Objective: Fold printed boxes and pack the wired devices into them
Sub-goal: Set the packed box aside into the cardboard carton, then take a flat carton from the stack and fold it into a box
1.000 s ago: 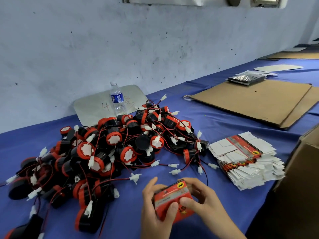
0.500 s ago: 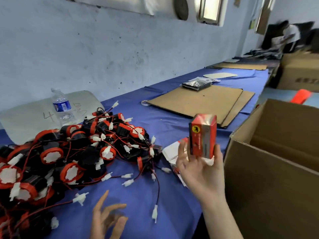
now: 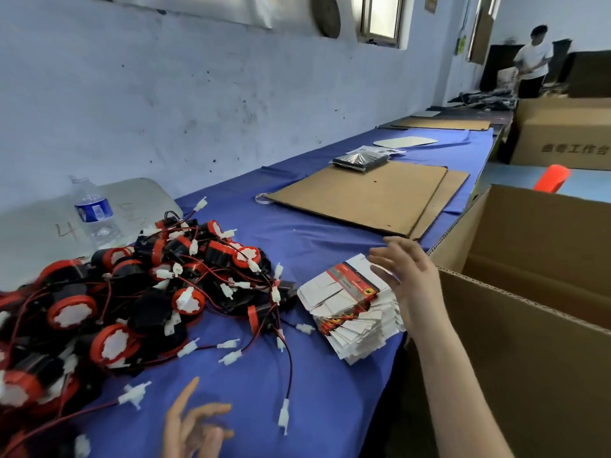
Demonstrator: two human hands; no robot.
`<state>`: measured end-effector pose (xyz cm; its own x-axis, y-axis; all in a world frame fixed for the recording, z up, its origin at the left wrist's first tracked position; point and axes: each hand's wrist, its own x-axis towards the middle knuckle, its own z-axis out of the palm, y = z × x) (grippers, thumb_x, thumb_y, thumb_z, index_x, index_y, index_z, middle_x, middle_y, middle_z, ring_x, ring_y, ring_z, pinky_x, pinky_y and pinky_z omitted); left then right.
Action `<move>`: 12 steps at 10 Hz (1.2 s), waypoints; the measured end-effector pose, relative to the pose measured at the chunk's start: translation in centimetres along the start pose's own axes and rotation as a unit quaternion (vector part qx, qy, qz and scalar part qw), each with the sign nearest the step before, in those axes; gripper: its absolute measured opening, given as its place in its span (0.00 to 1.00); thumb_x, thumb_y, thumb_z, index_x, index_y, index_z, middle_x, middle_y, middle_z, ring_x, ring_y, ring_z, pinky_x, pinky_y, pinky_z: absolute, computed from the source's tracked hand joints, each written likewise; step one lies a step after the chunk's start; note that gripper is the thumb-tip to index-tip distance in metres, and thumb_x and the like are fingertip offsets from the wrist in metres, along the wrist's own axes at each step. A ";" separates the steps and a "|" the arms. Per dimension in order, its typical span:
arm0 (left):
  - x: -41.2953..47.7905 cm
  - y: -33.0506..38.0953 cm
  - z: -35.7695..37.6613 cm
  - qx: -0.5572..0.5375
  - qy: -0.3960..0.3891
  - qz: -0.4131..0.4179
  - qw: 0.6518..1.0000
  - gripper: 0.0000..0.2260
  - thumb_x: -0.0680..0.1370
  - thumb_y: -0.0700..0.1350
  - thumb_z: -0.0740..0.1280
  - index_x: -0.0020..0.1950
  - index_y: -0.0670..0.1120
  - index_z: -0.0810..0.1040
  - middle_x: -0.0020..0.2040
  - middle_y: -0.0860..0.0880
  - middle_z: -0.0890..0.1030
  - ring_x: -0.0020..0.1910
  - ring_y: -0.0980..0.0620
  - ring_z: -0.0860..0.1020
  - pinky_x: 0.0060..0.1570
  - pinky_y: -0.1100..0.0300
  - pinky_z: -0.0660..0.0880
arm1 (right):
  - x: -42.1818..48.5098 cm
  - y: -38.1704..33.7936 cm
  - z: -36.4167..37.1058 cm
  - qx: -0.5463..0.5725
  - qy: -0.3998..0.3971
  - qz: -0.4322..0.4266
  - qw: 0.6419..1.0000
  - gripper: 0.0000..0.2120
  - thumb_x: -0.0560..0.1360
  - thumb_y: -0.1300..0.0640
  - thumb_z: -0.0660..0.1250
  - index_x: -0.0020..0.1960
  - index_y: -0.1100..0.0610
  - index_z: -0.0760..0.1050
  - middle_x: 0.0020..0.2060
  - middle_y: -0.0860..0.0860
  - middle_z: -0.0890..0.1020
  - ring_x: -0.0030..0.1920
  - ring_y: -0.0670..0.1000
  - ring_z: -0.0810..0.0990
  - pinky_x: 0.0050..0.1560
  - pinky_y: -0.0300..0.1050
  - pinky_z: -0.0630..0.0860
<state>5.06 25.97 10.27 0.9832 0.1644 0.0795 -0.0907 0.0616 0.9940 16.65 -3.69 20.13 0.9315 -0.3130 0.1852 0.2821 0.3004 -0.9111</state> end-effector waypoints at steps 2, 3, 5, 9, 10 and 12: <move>-0.6 -0.5 0.5 0.023 0.067 0.024 0.997 0.28 0.64 0.39 0.61 0.65 0.45 0.67 0.37 0.43 0.83 0.27 0.48 0.79 0.37 0.44 0.73 | 3.7 2.3 0.4 -0.643 -0.196 0.079 0.736 0.25 0.76 0.56 0.66 0.72 0.51 0.66 0.70 0.53 0.69 0.69 0.56 0.66 0.63 0.48 0.69; -0.9 -0.8 0.3 0.070 0.061 0.043 0.995 0.25 0.67 0.42 0.64 0.64 0.52 0.69 0.41 0.43 0.83 0.31 0.47 0.81 0.41 0.48 0.76 | 5.4 0.5 0.1 -0.695 -0.276 0.111 0.655 0.29 0.72 0.50 0.73 0.70 0.46 0.69 0.67 0.49 0.71 0.65 0.51 0.70 0.56 0.43 0.68; -0.8 -1.7 -0.2 0.111 0.053 0.060 0.991 0.22 0.73 0.45 0.67 0.66 0.53 0.68 0.47 0.48 0.84 0.36 0.46 0.83 0.45 0.57 0.78 | 7.0 -0.7 1.8 -0.791 -0.361 0.035 0.494 0.27 0.70 0.49 0.75 0.68 0.44 0.73 0.61 0.49 0.75 0.58 0.51 0.74 0.58 0.47 0.74; -0.7 -2.5 -0.4 0.123 0.054 0.061 0.989 0.24 0.70 0.49 0.66 0.66 0.55 0.69 0.47 0.50 0.84 0.38 0.48 0.83 0.45 0.51 0.78 | 9.0 -3.0 2.8 -0.829 -0.411 -0.127 0.356 0.13 0.77 0.58 0.63 0.61 0.52 0.79 0.54 0.50 0.82 0.52 0.52 0.77 0.46 0.41 0.72; -0.8 -2.6 -0.4 0.121 0.056 0.074 0.988 0.21 0.75 0.53 0.68 0.67 0.55 0.68 0.47 0.50 0.84 0.39 0.49 0.83 0.46 0.53 0.78 | 9.6 -4.2 2.1 -0.744 -0.392 -0.353 0.410 0.10 0.75 0.63 0.69 0.55 0.57 0.82 0.54 0.51 0.83 0.56 0.57 0.78 0.56 0.49 0.75; -0.7 -2.6 -0.3 0.116 0.050 0.070 0.989 0.23 0.70 0.50 0.65 0.66 0.56 0.69 0.46 0.51 0.84 0.38 0.49 0.83 0.46 0.55 0.77 | 9.7 -7.2 1.6 -0.631 -0.317 -0.507 0.495 0.07 0.66 0.70 0.76 0.43 0.64 0.84 0.44 0.58 0.85 0.45 0.63 0.82 0.42 0.56 0.82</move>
<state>4.55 25.95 7.60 0.9420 0.2525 0.2212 -0.1744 -0.1949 0.9652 24.04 -7.45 29.07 0.4565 0.7379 0.4971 0.6826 -0.6488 0.3363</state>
